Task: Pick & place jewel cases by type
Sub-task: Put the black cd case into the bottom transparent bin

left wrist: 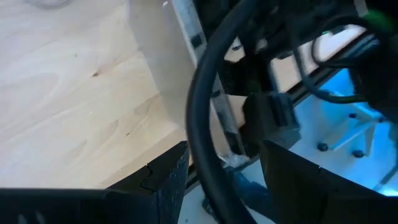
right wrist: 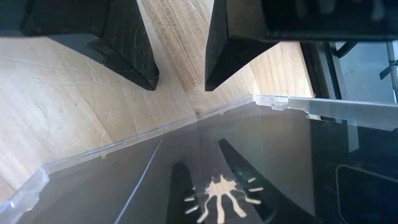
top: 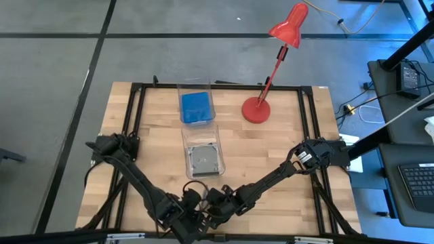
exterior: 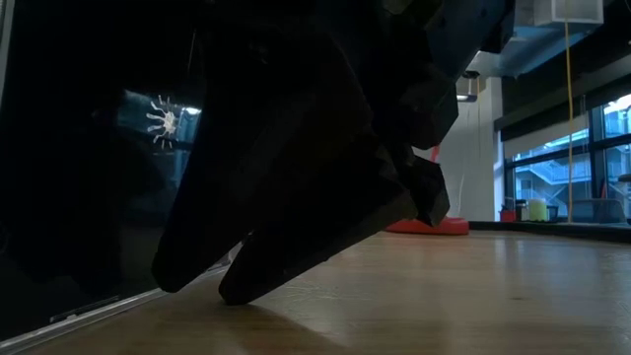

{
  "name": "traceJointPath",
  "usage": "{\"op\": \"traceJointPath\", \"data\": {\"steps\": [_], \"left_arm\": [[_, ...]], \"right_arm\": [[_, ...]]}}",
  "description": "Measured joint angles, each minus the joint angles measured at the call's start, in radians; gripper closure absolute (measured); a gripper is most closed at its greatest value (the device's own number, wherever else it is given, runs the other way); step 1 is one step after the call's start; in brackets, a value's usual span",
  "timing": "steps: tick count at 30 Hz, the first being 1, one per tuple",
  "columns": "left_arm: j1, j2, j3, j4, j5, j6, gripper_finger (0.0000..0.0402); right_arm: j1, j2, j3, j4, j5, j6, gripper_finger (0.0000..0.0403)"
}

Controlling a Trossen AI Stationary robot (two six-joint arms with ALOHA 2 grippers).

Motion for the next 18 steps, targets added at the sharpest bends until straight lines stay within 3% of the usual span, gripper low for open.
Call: {"op": "traceJointPath", "data": {"steps": [18], "left_arm": [[0.027,0.009,0.000,-0.077,0.020,0.038,0.0212]], "right_arm": [[0.000,0.000,0.000,0.000,0.000,-0.004,0.0259]]}}
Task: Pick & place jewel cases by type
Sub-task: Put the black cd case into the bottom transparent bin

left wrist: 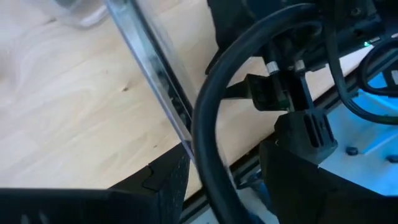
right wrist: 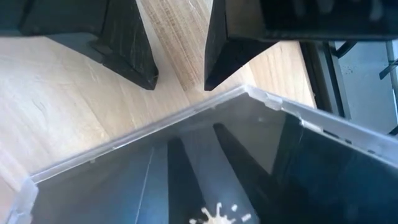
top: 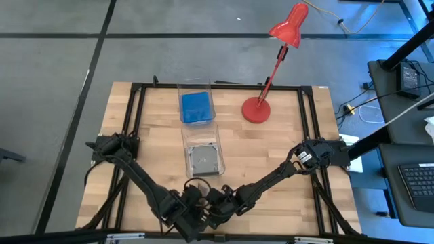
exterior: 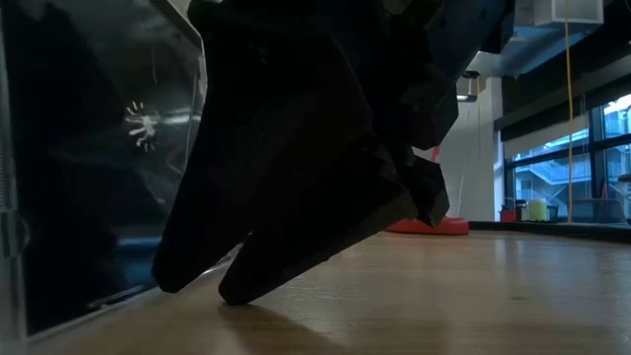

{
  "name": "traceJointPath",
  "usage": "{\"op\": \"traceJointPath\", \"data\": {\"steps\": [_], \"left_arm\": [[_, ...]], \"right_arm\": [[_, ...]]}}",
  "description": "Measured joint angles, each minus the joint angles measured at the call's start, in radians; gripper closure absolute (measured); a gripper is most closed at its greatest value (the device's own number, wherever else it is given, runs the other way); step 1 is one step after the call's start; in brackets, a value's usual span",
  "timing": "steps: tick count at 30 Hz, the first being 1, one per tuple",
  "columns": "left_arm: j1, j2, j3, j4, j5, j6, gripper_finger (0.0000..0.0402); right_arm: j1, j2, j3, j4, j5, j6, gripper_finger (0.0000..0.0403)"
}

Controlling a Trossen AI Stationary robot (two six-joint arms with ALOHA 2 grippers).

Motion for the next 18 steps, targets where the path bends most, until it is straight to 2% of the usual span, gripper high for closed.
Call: {"op": "traceJointPath", "data": {"steps": [6,12,18], "left_arm": [[0.014,0.000,0.000,-0.001,-0.024,0.051,0.0257],[0.022,-0.001,-0.023,0.007,0.025,0.051,0.0321],[0.022,0.000,-0.029,0.002,0.039,0.073,0.0353]], "right_arm": [[0.000,0.000,0.000,0.000,0.000,0.000,0.0259],[0.000,0.000,0.000,0.000,0.000,0.000,0.0259],[0.001,0.000,0.000,0.000,0.009,-0.001,0.0259]]}}
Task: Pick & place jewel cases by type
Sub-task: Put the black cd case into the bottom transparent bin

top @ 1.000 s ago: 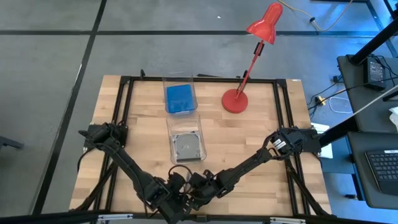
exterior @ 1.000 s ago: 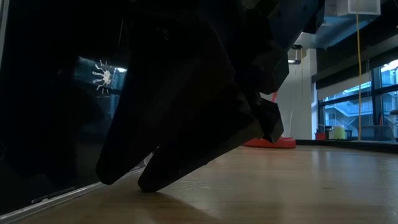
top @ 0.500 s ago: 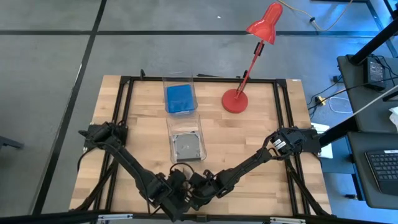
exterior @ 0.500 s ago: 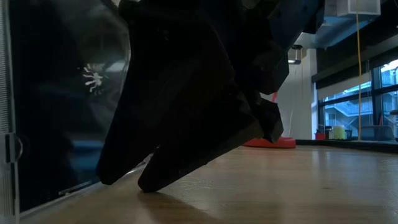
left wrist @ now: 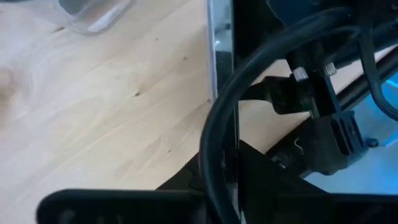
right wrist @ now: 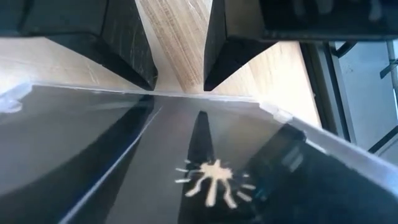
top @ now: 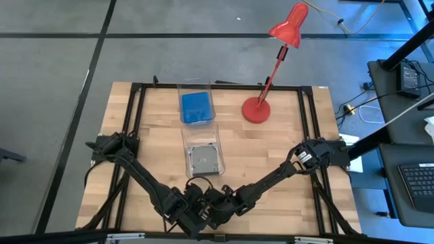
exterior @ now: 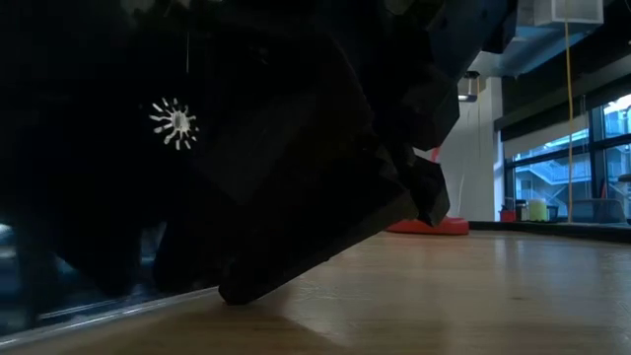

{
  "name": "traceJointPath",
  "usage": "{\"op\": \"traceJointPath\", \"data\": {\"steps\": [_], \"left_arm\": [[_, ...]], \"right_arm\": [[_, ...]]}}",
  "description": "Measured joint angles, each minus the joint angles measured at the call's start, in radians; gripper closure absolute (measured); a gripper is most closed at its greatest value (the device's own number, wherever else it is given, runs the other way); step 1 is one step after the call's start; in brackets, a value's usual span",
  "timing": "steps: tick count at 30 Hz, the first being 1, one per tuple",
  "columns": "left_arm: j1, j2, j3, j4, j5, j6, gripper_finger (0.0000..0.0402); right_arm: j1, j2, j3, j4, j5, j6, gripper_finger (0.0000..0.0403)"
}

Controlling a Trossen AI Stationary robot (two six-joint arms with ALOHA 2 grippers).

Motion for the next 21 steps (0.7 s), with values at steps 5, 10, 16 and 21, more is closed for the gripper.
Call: {"op": "traceJointPath", "data": {"steps": [5,10,16,21], "left_arm": [[0.000,-0.005,0.001,-0.024,0.000,0.010,0.0368],[-0.001,-0.010,0.006,-0.067,0.004,0.009,0.0360],[-0.014,-0.056,0.006,-0.093,-0.057,0.030,0.0365],[-0.055,-0.148,0.006,-0.150,-0.208,0.005,0.0362]], "right_arm": [[0.000,0.000,0.000,0.000,0.001,-0.008,0.0259],[0.003,-0.021,0.001,-0.032,0.010,-0.033,0.0259],[0.010,-0.104,-0.006,-0.292,0.200,-0.022,0.0259],[0.014,-0.165,0.004,-0.514,0.293,0.069,0.0259]]}}
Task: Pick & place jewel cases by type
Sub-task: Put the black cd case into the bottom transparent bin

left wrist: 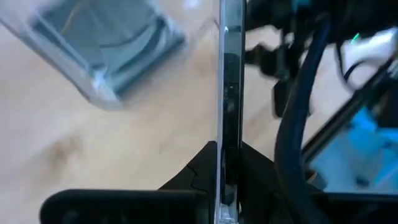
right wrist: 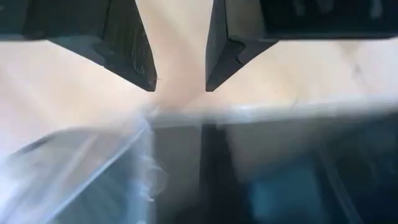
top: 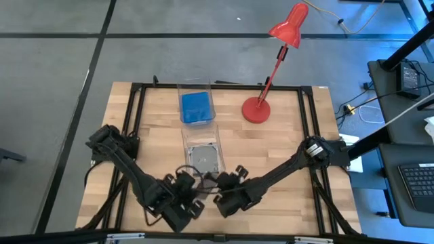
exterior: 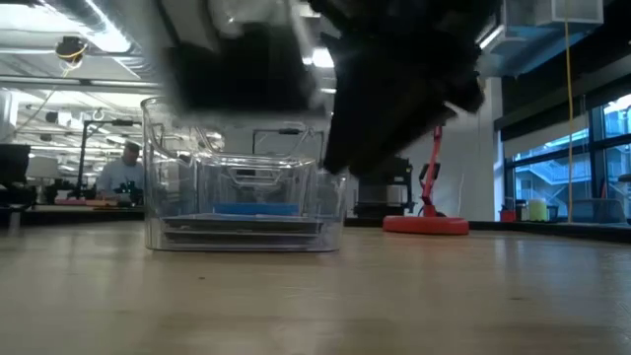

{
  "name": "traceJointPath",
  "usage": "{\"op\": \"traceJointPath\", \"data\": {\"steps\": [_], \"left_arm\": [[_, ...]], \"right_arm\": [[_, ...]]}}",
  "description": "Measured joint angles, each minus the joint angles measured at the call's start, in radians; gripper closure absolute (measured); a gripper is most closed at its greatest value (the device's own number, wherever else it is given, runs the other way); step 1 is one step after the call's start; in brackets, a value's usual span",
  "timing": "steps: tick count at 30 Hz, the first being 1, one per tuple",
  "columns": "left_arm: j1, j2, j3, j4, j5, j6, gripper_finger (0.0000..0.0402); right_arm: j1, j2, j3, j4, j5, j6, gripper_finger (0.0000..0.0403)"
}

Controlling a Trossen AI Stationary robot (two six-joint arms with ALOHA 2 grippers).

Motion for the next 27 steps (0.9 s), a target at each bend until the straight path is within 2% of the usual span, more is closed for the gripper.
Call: {"op": "traceJointPath", "data": {"steps": [2,4,5,7,10,14,21,27], "left_arm": [[-0.018,-0.036,-0.001,-0.038,-0.065,-0.007,0.0361],[-0.051,-0.101,0.000,-0.103,-0.085,-0.012,0.0362],[-0.064,-0.122,0.006,-0.098,-0.097,-0.014,0.0362],[-0.059,-0.131,0.004,-0.116,-0.098,-0.012,0.0364],[-0.053,-0.126,-0.002,-0.115,-0.108,0.006,0.0364],[-0.077,-0.130,0.001,-0.158,-0.091,0.012,0.0363],[-0.138,-0.180,0.000,-0.256,-0.177,-0.079,0.0362],[-0.214,-0.280,-0.019,-0.333,-0.405,-0.213,0.0362]], "right_arm": [[0.000,-0.018,0.001,-0.048,0.011,0.015,0.0259],[0.006,-0.023,-0.012,-0.113,-0.007,0.025,0.0259],[0.009,-0.018,-0.012,-0.090,-0.018,0.050,0.0259],[0.011,-0.034,-0.012,-0.099,-0.016,0.096,0.0259],[0.005,-0.058,-0.002,-0.048,0.008,0.094,0.0259],[0.007,-0.059,-0.007,-0.069,0.007,0.078,0.0259],[0.019,-0.099,-0.006,-0.123,0.019,0.148,0.0259],[0.038,-0.166,-0.005,-0.120,0.114,0.149,0.0259]]}}
